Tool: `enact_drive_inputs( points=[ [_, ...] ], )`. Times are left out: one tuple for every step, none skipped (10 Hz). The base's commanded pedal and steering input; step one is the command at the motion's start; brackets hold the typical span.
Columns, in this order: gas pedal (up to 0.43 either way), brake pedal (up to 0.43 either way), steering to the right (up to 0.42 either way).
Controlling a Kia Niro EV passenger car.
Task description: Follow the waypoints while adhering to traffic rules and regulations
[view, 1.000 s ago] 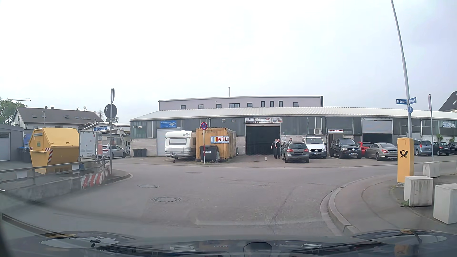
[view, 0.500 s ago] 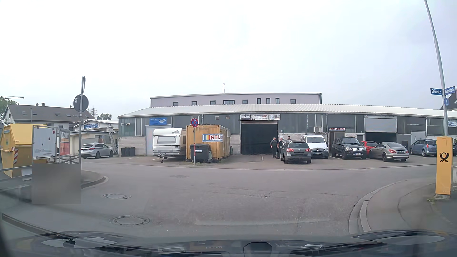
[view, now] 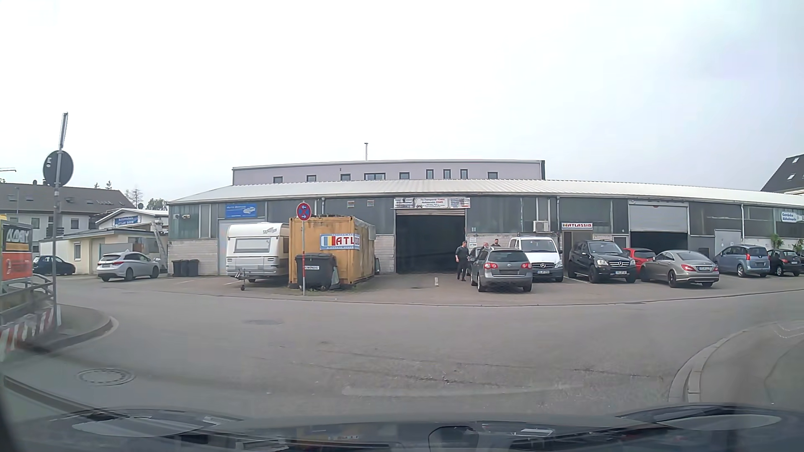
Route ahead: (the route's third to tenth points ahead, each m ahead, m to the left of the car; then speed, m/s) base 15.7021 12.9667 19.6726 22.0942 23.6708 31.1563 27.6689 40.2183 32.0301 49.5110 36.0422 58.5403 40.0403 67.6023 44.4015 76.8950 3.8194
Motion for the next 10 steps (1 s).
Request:
enact_drive_inputs(
  points=[
    [0.000,0.116,0.174],
    [0.000,0.122,0.183],
    [0.000,0.134,0.185],
    [0.000,0.152,0.185],
    [0.000,0.152,0.185],
    [0.000,0.165,0.185],
    [0.000,0.171,0.185],
    [0.000,0.183,0.182],
    [0.000,0.207,0.178],
    [0.000,0.220,0.170]
  ],
)
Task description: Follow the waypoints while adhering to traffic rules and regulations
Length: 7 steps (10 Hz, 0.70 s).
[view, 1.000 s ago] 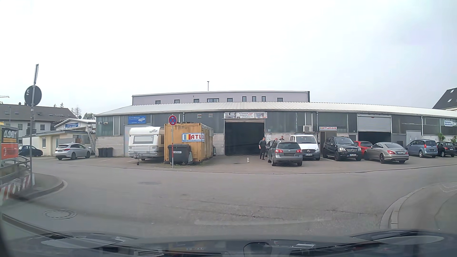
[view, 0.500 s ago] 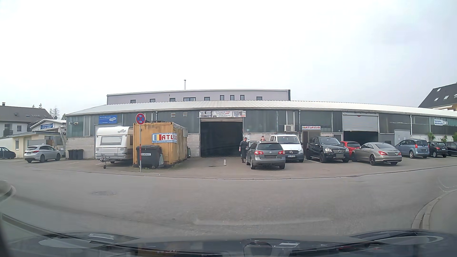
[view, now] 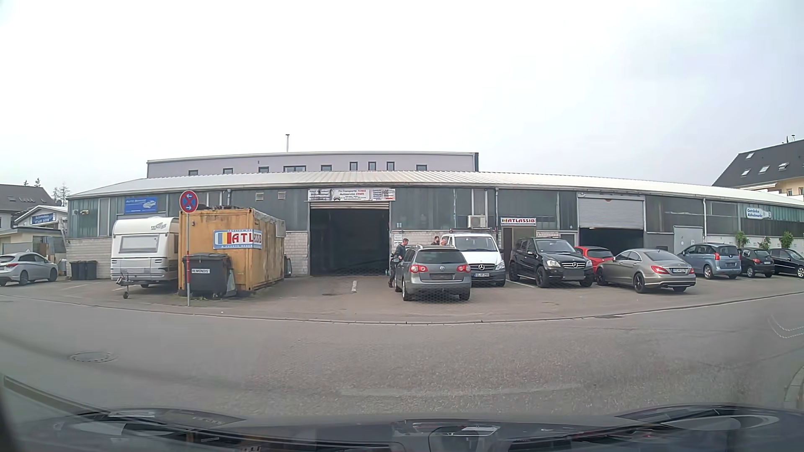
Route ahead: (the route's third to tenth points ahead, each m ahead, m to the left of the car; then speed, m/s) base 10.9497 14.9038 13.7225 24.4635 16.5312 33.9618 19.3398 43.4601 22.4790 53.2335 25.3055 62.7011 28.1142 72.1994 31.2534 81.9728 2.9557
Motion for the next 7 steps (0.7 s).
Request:
enact_drive_inputs(
  points=[
    [0.000,0.220,0.150],
    [0.000,0.098,0.114],
    [0.000,0.000,0.081],
    [0.000,0.000,0.035],
    [0.000,0.000,-0.010],
    [0.000,0.000,-0.044],
    [0.209,0.000,-0.095]
  ],
)
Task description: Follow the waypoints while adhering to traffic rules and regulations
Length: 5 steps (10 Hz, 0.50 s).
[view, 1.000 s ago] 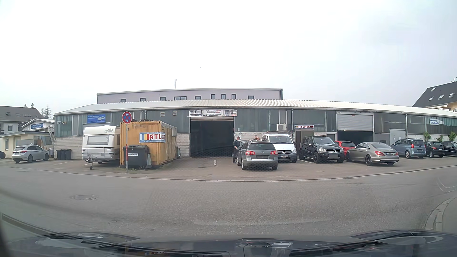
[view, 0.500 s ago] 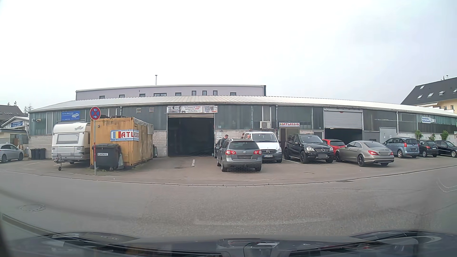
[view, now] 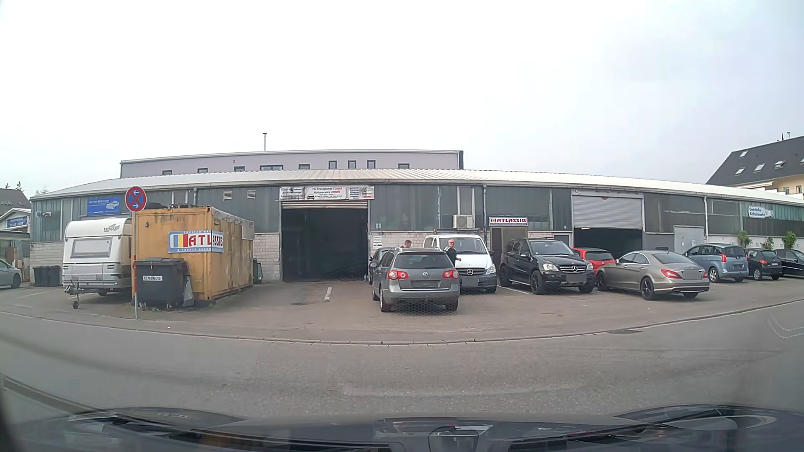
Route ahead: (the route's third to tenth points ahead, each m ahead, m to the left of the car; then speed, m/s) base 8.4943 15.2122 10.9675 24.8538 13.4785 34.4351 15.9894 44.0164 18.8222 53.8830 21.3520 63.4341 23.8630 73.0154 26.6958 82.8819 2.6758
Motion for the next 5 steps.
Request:
enact_drive_inputs(
  points=[
    [0.228,0.000,-0.141],
    [0.248,0.000,-0.192],
    [0.248,0.000,-0.249],
    [0.248,0.000,-0.311],
    [0.248,0.000,-0.353]
  ],
)
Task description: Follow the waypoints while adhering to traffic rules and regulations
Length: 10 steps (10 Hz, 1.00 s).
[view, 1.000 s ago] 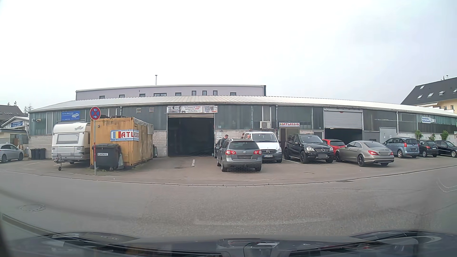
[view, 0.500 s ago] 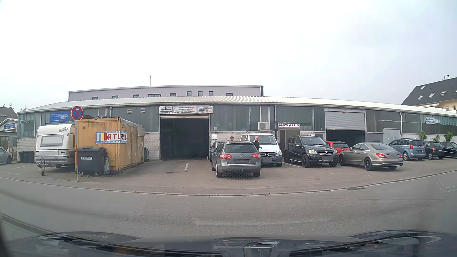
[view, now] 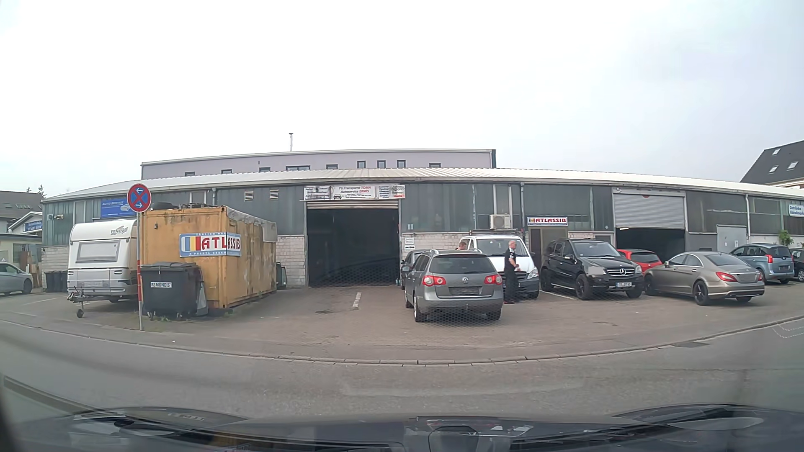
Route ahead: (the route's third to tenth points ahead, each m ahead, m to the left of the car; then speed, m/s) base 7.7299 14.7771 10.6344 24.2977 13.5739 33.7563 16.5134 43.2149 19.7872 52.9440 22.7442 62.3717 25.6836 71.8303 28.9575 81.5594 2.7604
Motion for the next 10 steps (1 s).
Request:
enact_drive_inputs(
  points=[
    [0.268,0.000,-0.405],
    [0.268,0.000,-0.451],
    [0.268,0.000,-0.488],
    [0.268,0.000,-0.532],
    [0.268,0.000,-0.570],
    [0.268,0.000,-0.610],
    [0.268,0.000,-0.632],
    [0.268,0.000,-0.636],
    [0.268,0.000,-0.636],
    [0.268,0.000,-0.636]
  ],
)
